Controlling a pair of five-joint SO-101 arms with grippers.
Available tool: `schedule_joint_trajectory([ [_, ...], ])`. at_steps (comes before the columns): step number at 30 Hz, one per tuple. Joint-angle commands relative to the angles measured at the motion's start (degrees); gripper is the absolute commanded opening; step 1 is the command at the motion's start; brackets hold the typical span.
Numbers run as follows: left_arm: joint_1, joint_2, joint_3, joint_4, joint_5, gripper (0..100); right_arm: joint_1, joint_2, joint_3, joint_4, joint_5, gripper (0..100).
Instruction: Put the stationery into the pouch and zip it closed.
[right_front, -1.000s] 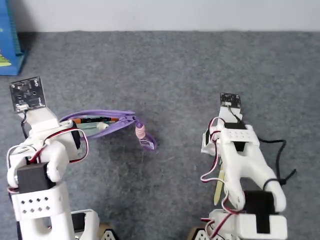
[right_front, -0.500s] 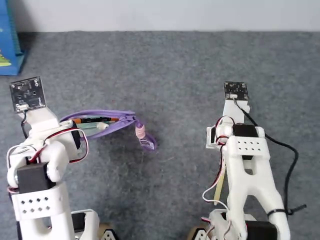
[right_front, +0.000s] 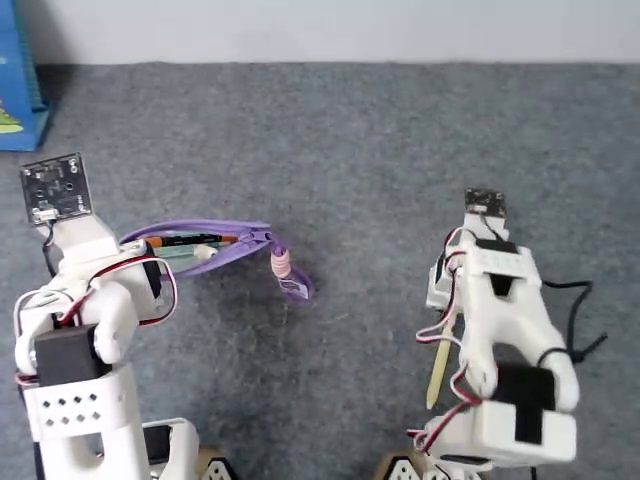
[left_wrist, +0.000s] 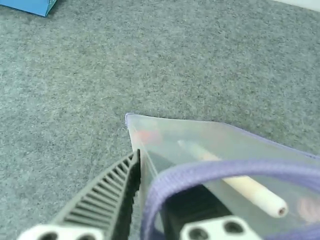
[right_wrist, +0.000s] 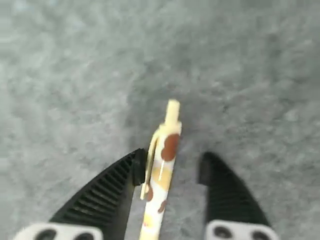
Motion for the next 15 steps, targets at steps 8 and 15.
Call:
schedule_joint_trajectory([
  [8,-0.53,-0.97,-0.75,-0.97,-0.7,1,-0.48,-0.4,-6.51,1.8,0.53,0.8],
  [15,-0.53,-0.97,-0.75,-0.88,-0.7,1,-5.67,-21.49,-6.51,9.63,0.53,0.8],
])
